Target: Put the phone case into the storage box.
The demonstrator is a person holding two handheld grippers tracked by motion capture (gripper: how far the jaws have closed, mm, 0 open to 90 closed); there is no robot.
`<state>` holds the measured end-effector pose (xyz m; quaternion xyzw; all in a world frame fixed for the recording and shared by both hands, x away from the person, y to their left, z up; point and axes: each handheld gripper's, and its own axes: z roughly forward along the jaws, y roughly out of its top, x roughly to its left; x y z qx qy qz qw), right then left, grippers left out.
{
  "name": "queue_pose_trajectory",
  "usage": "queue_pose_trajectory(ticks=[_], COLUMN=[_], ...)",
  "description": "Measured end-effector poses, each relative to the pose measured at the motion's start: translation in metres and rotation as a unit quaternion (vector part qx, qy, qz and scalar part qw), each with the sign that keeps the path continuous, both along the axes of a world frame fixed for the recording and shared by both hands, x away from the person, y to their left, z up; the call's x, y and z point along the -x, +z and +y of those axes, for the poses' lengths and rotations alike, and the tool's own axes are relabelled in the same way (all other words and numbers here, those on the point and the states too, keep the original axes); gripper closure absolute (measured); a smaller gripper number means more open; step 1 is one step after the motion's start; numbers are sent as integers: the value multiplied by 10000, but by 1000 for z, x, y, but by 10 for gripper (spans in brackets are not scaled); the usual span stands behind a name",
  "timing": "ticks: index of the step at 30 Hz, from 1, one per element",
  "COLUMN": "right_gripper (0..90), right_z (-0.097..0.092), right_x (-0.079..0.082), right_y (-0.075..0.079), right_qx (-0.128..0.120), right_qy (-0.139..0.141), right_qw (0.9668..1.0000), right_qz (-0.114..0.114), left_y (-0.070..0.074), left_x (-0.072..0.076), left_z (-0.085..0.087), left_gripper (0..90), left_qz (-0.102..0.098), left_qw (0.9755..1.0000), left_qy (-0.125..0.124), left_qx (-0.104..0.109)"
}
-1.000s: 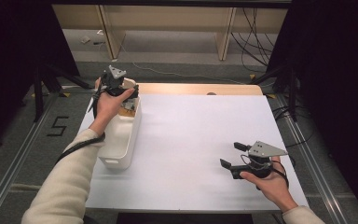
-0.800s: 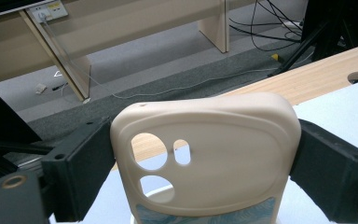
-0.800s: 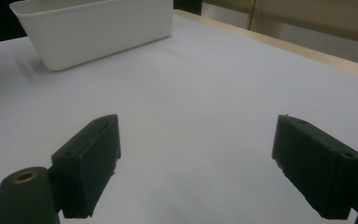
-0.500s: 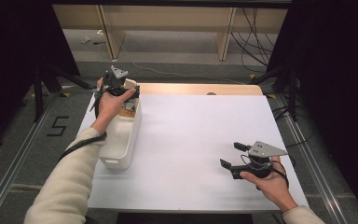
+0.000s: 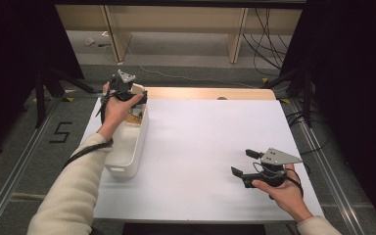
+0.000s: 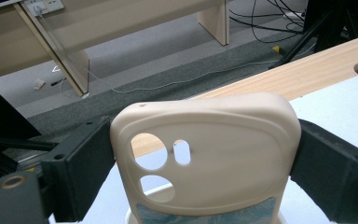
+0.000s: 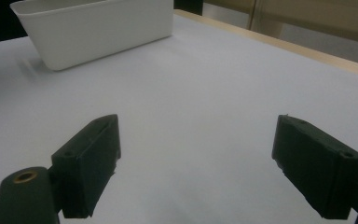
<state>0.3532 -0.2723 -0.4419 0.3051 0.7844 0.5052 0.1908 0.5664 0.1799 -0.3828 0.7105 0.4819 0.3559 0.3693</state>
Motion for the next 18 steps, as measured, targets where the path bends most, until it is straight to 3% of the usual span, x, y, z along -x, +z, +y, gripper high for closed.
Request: queue_pose_trajectory(ticks=[18], right_gripper=[161], right_z=[0], right_x=[0], right_y=[0], right_qx=[-2], right_qy=[2], right_qw=[10000], right_qz=[10], left_y=[-5], left_x=[-3], left_z=[0], left_gripper=[105], left_qz=[90], left_qw=[10000], left_qy=[-8], left_qx=[2])
